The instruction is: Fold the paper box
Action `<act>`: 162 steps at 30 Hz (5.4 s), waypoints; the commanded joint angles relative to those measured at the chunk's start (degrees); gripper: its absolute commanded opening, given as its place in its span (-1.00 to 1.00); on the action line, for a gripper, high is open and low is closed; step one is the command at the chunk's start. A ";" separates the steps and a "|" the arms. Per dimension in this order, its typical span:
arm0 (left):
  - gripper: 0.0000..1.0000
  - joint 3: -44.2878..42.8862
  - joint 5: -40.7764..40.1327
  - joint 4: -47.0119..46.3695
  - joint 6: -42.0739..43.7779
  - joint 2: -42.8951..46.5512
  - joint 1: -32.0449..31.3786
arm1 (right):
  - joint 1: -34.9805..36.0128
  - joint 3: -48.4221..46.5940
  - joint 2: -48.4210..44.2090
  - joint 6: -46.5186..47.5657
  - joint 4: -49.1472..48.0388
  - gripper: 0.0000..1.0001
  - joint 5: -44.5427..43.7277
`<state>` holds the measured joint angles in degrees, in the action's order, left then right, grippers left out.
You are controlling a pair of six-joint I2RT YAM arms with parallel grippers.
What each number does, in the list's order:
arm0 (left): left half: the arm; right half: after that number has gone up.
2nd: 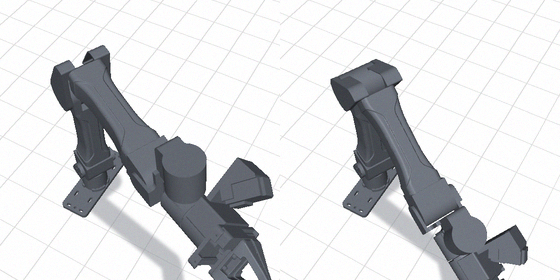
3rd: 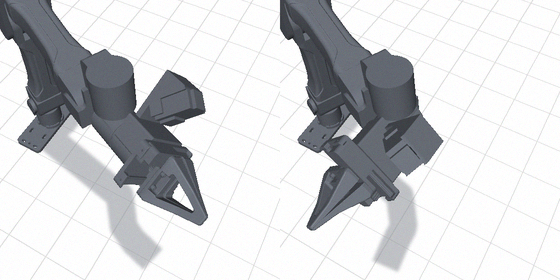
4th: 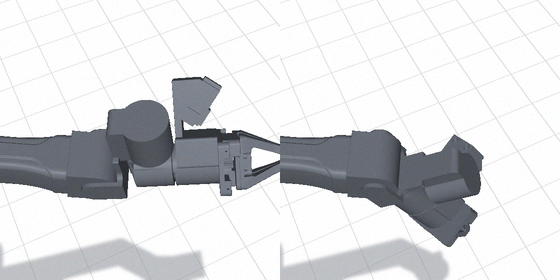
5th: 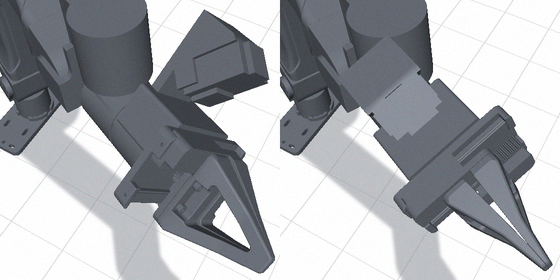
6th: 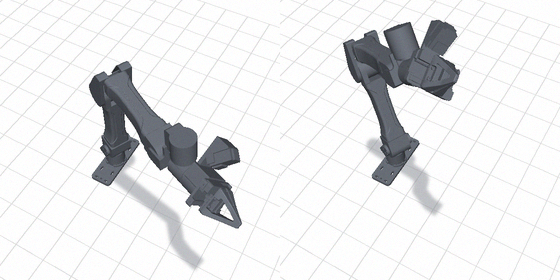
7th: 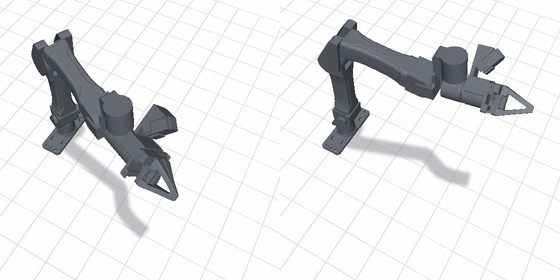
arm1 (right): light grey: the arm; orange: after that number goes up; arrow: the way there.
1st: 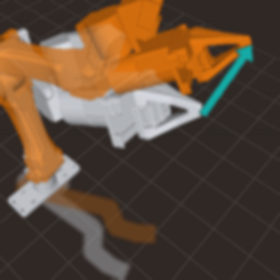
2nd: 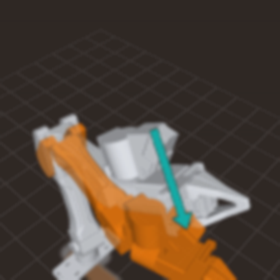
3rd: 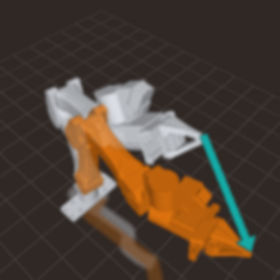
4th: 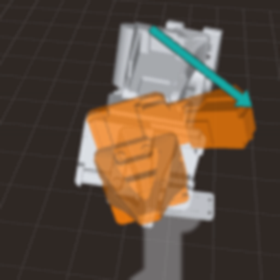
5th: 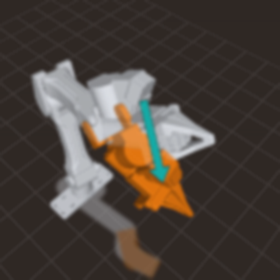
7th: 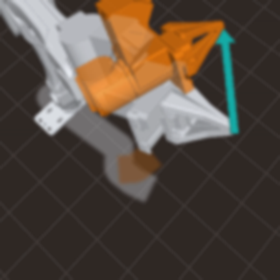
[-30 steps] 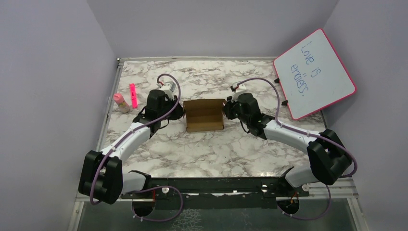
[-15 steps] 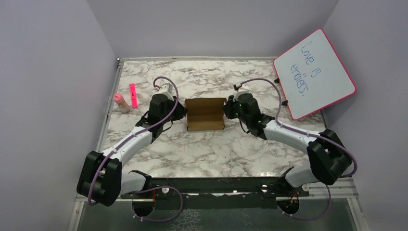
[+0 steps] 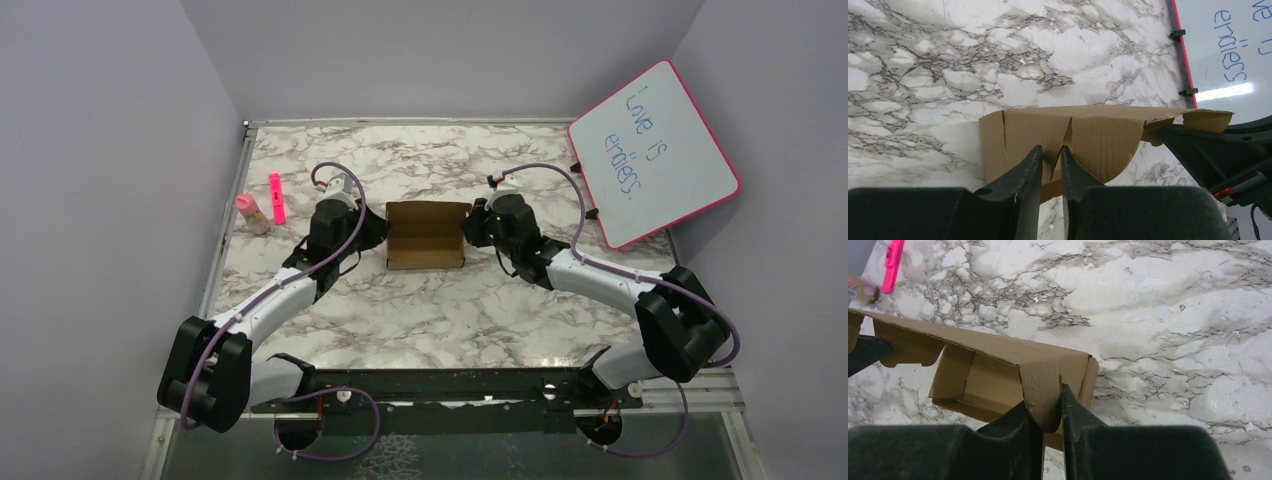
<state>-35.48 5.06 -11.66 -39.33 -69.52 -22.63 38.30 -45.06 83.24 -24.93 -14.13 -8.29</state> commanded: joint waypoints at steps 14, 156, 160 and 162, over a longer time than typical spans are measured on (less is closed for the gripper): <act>-0.56 5.95 -0.28 -5.41 -6.94 2.73 -0.66 | 1.98 2.46 0.99 -1.86 -4.49 -0.54 -0.20; -0.38 7.78 2.24 -15.47 4.99 -14.15 -1.99 | -3.58 6.54 7.67 5.89 -10.73 0.12 11.51; -0.39 5.78 3.76 -17.59 4.88 -17.84 -2.16 | -3.58 8.06 6.52 6.23 -9.58 0.12 10.63; -0.37 5.80 2.65 -17.86 4.88 -17.37 -2.14 | -3.59 8.16 5.03 6.74 -8.51 0.12 9.31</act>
<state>-29.34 7.09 -29.36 -35.97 -85.65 -24.40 34.65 -37.93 90.21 -18.63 -23.33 2.50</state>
